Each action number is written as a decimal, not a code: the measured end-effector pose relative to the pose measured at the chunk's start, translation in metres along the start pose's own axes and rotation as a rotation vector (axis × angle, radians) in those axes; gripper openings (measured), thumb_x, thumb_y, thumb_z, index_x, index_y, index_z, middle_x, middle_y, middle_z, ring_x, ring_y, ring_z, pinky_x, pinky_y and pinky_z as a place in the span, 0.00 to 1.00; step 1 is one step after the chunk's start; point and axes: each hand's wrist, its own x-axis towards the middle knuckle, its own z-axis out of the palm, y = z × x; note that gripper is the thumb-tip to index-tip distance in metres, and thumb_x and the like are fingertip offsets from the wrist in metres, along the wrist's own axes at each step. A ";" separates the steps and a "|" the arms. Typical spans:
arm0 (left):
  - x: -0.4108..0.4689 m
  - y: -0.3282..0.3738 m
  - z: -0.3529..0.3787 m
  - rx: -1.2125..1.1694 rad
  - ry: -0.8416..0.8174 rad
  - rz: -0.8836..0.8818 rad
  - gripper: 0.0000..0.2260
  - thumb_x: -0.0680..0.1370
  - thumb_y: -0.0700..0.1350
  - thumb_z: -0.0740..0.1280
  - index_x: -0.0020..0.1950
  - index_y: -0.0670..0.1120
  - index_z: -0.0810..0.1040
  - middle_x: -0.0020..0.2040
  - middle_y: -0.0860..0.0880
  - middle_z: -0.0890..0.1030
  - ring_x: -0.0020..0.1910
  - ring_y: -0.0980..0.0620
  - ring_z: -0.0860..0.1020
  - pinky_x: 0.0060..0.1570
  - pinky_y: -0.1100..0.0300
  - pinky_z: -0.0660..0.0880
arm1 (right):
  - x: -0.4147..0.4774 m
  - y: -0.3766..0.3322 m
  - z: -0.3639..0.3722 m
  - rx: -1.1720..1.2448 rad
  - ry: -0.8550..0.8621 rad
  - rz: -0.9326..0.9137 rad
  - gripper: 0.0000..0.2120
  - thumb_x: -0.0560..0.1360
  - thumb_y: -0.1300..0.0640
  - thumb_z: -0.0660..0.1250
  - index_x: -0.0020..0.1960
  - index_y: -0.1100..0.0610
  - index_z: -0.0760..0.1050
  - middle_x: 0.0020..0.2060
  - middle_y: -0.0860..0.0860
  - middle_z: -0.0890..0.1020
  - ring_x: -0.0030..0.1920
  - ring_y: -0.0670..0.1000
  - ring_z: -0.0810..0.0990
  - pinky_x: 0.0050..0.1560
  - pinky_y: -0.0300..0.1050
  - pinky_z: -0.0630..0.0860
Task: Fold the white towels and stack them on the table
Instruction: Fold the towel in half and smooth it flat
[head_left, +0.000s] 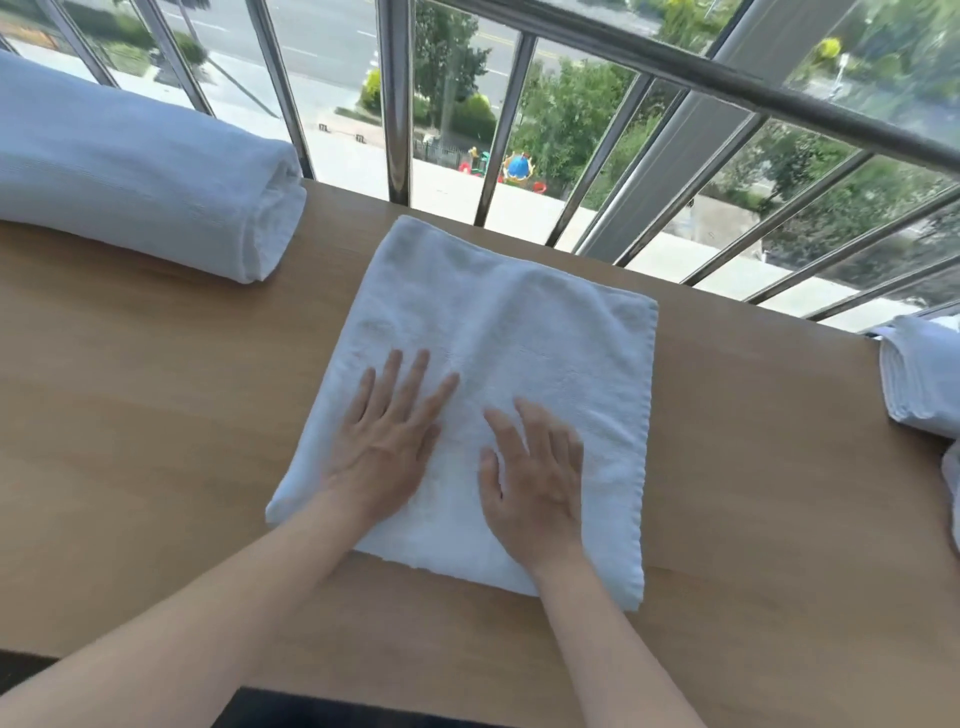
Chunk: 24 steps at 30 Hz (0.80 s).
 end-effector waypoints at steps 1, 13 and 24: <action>-0.012 0.007 0.005 -0.018 0.029 0.014 0.25 0.85 0.52 0.51 0.83 0.55 0.53 0.83 0.48 0.50 0.82 0.44 0.47 0.79 0.46 0.45 | 0.000 0.002 0.003 -0.002 -0.097 -0.027 0.22 0.82 0.48 0.57 0.76 0.47 0.66 0.77 0.52 0.65 0.77 0.54 0.60 0.76 0.58 0.55; -0.024 0.020 0.022 0.135 -0.002 0.014 0.32 0.80 0.58 0.54 0.83 0.53 0.53 0.83 0.48 0.50 0.82 0.44 0.50 0.77 0.39 0.53 | 0.110 0.081 0.016 -0.082 -0.237 -0.029 0.31 0.80 0.37 0.46 0.81 0.38 0.42 0.82 0.45 0.41 0.80 0.50 0.35 0.78 0.58 0.36; -0.022 0.019 0.018 0.129 0.036 0.030 0.32 0.78 0.56 0.56 0.82 0.53 0.58 0.83 0.48 0.54 0.81 0.43 0.54 0.77 0.39 0.55 | 0.168 0.118 -0.003 -0.076 -0.200 0.377 0.29 0.83 0.42 0.44 0.82 0.48 0.46 0.82 0.51 0.46 0.81 0.53 0.39 0.78 0.59 0.37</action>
